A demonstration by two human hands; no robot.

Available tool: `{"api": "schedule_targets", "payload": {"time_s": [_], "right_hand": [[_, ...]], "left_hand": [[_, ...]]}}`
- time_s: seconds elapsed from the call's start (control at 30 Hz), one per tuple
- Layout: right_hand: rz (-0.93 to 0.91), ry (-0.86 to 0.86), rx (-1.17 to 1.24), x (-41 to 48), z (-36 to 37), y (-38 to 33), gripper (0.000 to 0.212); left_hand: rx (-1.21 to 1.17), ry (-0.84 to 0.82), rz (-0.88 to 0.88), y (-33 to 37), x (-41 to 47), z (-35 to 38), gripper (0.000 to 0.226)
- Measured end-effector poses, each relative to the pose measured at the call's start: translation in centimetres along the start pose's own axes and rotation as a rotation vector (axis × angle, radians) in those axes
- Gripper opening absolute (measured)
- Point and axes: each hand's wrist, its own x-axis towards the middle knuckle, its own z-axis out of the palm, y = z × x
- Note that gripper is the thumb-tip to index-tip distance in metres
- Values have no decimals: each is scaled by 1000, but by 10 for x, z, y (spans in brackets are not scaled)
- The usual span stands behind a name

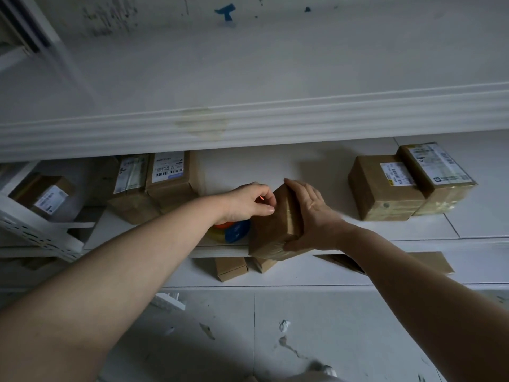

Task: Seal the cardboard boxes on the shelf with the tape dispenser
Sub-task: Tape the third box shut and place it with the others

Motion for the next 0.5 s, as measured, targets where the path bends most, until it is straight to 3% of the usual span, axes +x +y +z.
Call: {"api": "schedule_targets", "payload": {"time_s": [0.27,0.5], "right_hand": [[60,4,10,4,-5,7,130],[59,-33,5,4,-6,11,131]], "left_hand": [[32,1,49,1,2,-1,12],[-31,185,90,-3,2,2,20]]}}
